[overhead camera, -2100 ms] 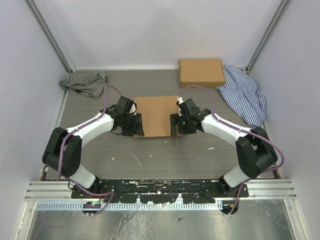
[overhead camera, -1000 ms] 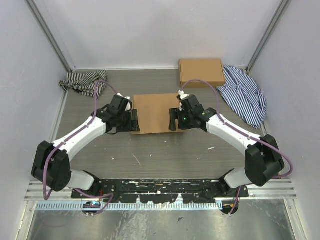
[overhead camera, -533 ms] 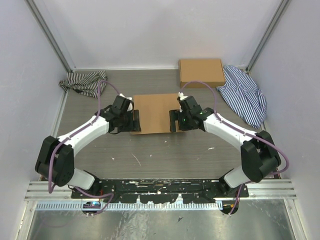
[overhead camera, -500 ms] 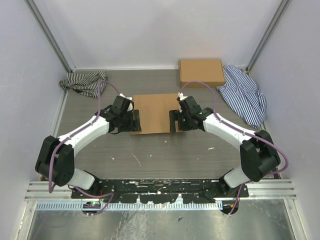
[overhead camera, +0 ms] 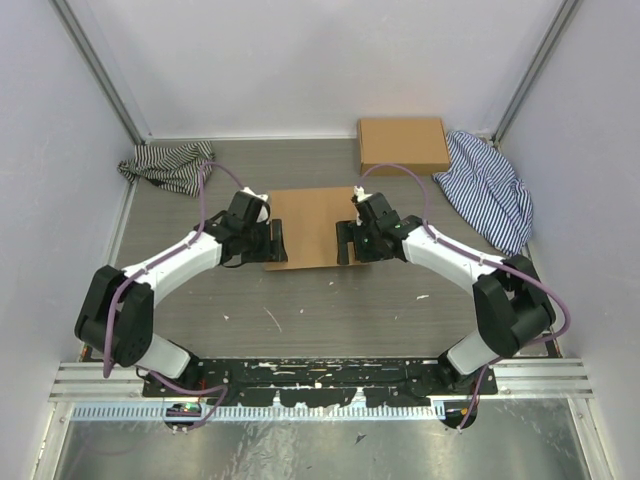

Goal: Fold the paper box

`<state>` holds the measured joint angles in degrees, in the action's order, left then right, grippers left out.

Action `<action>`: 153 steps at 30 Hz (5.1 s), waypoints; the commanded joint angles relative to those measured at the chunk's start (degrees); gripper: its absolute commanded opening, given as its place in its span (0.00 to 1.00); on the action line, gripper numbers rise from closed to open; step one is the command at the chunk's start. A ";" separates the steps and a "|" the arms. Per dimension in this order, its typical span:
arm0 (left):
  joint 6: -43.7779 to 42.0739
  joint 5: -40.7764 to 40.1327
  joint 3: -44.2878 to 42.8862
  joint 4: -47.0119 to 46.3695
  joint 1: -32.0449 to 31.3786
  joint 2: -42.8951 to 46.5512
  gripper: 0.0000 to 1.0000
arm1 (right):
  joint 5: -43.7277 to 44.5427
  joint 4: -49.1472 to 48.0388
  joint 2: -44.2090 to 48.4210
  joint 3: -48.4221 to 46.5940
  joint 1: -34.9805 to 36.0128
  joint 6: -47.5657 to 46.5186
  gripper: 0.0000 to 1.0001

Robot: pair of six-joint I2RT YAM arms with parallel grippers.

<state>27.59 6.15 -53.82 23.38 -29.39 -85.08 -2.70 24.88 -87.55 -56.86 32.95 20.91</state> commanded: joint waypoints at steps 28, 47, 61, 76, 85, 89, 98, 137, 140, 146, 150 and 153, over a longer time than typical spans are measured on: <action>0.49 -6.05 10.95 -12.59 0.12 7.43 0.82 | -0.56 -10.05 0.38 2.96 -0.87 -2.31 1.00; 0.69 -4.64 16.00 -25.79 0.09 7.12 0.86 | -1.80 -14.06 1.65 5.34 -1.84 -3.42 1.00; 2.03 -1.32 16.23 -21.00 0.07 8.02 0.83 | -7.43 -11.97 2.33 5.16 -1.85 -2.63 0.94; 3.12 3.35 10.67 -8.15 0.12 10.83 0.76 | -8.95 -4.76 5.80 1.37 -1.86 -1.69 0.86; 3.63 2.92 10.63 -6.79 0.12 13.70 0.75 | -10.27 -3.96 7.26 1.15 -1.83 -1.51 0.85; 3.50 3.33 9.73 -6.05 0.12 12.76 0.75 | -11.17 -4.59 6.56 1.49 -1.84 -1.08 0.85; 2.83 2.99 10.14 -7.38 0.12 9.21 0.75 | -9.39 -6.14 5.31 2.64 -1.84 -1.94 0.84; 1.70 -8.51 8.59 -6.72 0.11 1.95 0.70 | -0.29 -10.97 1.52 7.46 -1.84 -1.83 0.81; 2.01 -7.31 9.39 -6.37 0.12 4.94 0.70 | -1.93 -8.67 4.67 6.04 -1.83 -2.19 0.79; 3.42 -4.39 11.79 -5.18 0.11 17.90 0.61 | -4.36 -2.03 9.70 -4.21 -1.84 -4.54 0.65; 4.34 -2.99 13.15 -5.53 0.12 24.55 0.29 | -3.31 -0.34 4.58 -15.85 -1.84 -7.35 0.44; 4.65 -0.32 14.22 -7.64 0.12 25.59 0.01 | -0.65 1.23 -6.14 -26.63 -1.96 -8.75 0.20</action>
<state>31.44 2.20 -42.09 17.43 -29.30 -60.18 -5.76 25.43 -84.03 -72.12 30.98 15.29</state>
